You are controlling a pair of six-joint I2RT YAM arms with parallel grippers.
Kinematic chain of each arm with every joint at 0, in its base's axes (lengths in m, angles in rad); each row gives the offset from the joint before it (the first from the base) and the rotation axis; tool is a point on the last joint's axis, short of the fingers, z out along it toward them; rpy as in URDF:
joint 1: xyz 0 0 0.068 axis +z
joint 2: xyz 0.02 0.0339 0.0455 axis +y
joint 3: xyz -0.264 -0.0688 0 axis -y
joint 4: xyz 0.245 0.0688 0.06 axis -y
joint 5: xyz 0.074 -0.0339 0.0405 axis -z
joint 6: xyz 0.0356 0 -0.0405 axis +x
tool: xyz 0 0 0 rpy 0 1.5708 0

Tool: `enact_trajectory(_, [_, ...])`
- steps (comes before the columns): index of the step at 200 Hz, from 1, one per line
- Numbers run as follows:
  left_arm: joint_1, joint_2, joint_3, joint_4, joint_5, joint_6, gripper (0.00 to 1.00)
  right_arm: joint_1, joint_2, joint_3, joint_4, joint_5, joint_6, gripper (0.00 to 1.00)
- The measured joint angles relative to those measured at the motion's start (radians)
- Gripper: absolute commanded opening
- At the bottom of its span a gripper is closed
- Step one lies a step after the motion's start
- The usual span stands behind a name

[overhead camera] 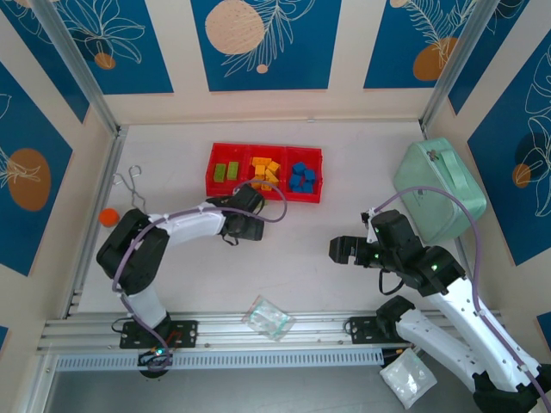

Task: Sort the legos into containers by color
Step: Pick up the lego from the center of the table.

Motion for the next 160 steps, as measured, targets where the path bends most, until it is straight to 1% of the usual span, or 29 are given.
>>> enact_trajectory(26, [0.0, 0.027, 0.013, 0.013, -0.007, -0.003, 0.73, 0.0, -0.001, 0.0, 0.0, 0.0, 0.0, 0.99])
enact_trajectory(47, [0.0, 0.059, 0.042, 0.013, -0.013, -0.003, 0.67, 0.0, -0.006, 0.0, 0.0, 0.0, 0.0, 0.99])
enact_trajectory(70, [-0.001, 0.106, 0.093, 0.012, -0.02, 0.0, 0.57, 0.0, -0.011, 0.0, 0.0, 0.0, 0.0, 0.99])
enact_trajectory(93, [-0.002, 0.134, 0.118, 0.012, -0.026, -0.002, 0.44, 0.0, -0.014, 0.0, 0.0, 0.0, 0.0, 0.99])
enact_trajectory(123, [-0.002, 0.136, 0.119, 0.015, -0.027, 0.005, 0.33, 0.0, -0.014, 0.0, 0.0, 0.0, 0.0, 0.99])
enact_trajectory(141, [-0.002, 0.123, 0.105, 0.024, -0.035, 0.002, 0.29, 0.0, -0.014, 0.0, 0.0, 0.0, 0.0, 0.99])
enact_trajectory(160, [-0.002, 0.072, 0.062, 0.024, -0.042, 0.005, 0.29, 0.0, -0.014, 0.0, 0.0, 0.003, 0.0, 0.99])
